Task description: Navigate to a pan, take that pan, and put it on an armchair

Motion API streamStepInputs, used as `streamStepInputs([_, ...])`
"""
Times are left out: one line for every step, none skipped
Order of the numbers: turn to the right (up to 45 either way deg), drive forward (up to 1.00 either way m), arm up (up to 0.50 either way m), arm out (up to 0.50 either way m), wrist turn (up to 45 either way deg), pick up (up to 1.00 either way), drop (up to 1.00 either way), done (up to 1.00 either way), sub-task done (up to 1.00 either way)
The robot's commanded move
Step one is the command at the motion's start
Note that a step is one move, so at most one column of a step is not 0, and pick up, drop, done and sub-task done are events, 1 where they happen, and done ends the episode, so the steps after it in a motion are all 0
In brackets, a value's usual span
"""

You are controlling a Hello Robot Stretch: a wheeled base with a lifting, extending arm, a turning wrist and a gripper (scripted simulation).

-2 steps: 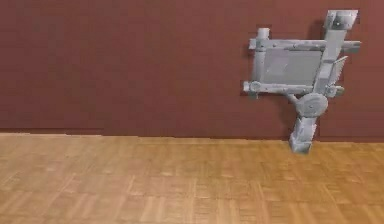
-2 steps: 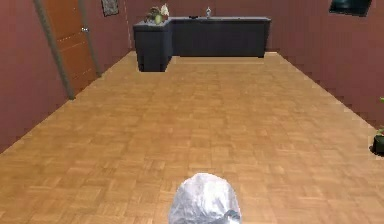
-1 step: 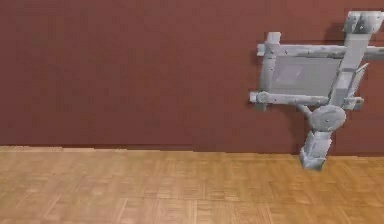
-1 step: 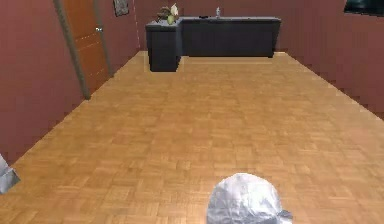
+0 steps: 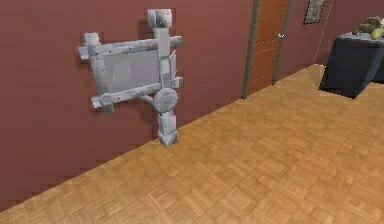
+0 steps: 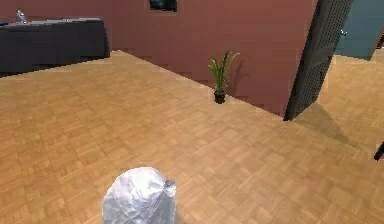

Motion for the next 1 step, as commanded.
streamStepInputs([6.0, 0.0, 0.0, 0.0, 0.0, 0.0, 0.0, 0.0, 0.0])
